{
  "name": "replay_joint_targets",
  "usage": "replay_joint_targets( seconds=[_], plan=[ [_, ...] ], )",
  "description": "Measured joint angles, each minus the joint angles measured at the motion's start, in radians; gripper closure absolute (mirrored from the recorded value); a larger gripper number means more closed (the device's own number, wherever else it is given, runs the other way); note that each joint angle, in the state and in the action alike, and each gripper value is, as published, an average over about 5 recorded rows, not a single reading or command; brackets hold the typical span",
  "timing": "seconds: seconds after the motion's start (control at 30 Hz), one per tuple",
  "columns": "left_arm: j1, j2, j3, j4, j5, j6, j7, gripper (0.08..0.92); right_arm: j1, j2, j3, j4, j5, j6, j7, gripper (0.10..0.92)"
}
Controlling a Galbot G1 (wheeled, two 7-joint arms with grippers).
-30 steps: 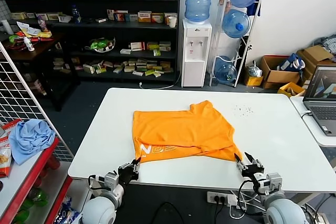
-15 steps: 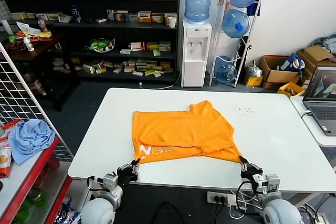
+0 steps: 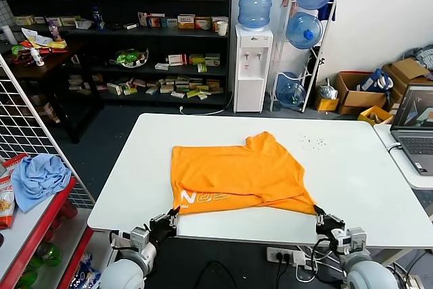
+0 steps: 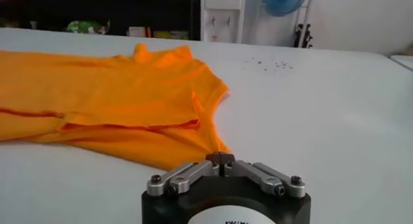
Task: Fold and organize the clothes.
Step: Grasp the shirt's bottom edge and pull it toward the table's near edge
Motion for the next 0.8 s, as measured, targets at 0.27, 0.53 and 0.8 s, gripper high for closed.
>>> replay_joint_targets(
  seconds=[0.27, 0.53, 0.8],
  plan=[
    [0.038, 0.05, -0.017, -0.053, -0.005, -0.004, 0.004, 0.893, -0.119, -0.036, 0.036, 0.1, -0.04, -0.027, 0.006, 0.9],
    [0.079, 0.081, -0.017, -0.095, 0.003, 0.007, 0.0, 0.893, -0.226, -0.043, 0.063, 0.186, -0.067, -0.042, 0.016, 0.895],
    [0.088, 0.093, -0.027, -0.126, 0.007, 0.026, -0.013, 0.741, -0.282, -0.053, 0.088, 0.261, -0.067, -0.057, 0.032, 0.718]
  ],
)
